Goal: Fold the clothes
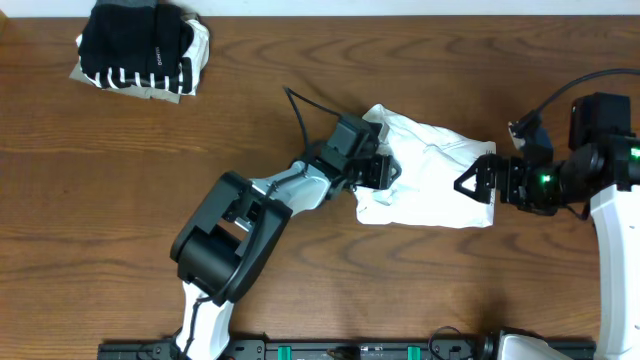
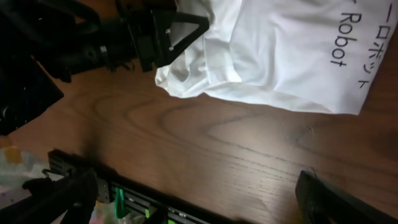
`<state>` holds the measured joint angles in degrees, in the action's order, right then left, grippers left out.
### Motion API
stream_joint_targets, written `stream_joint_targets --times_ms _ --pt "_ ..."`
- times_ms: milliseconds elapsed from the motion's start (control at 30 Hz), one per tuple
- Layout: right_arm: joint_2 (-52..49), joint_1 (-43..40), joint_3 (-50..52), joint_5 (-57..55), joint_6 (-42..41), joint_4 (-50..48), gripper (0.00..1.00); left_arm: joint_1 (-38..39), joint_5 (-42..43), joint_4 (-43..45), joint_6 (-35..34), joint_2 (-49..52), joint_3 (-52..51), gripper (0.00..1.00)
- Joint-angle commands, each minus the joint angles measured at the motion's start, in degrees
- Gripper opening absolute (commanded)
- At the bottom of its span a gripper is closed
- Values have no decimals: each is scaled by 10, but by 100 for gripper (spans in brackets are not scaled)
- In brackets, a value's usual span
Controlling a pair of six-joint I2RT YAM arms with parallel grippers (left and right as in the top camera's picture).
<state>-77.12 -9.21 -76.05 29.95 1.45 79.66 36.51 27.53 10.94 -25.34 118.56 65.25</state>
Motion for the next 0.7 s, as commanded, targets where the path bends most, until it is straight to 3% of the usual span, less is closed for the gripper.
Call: stream_joint_targets --times_ms 0,167,400,567,667 --pt "9 -1 18 3 10 -5 99 18 -49 -7 -9 14 -12 52" --pt "9 -1 49 3 10 -23 99 32 -80 -13 -9 14 -12 50" --pt "9 -1 75 3 10 -36 99 30 -82 -18 -9 14 -12 15" --pt "9 -1 75 3 10 -37 99 26 -81 -31 -9 12 -12 6" --pt "9 -1 75 3 10 -38 99 10 -82 -68 -9 7 -8 6"
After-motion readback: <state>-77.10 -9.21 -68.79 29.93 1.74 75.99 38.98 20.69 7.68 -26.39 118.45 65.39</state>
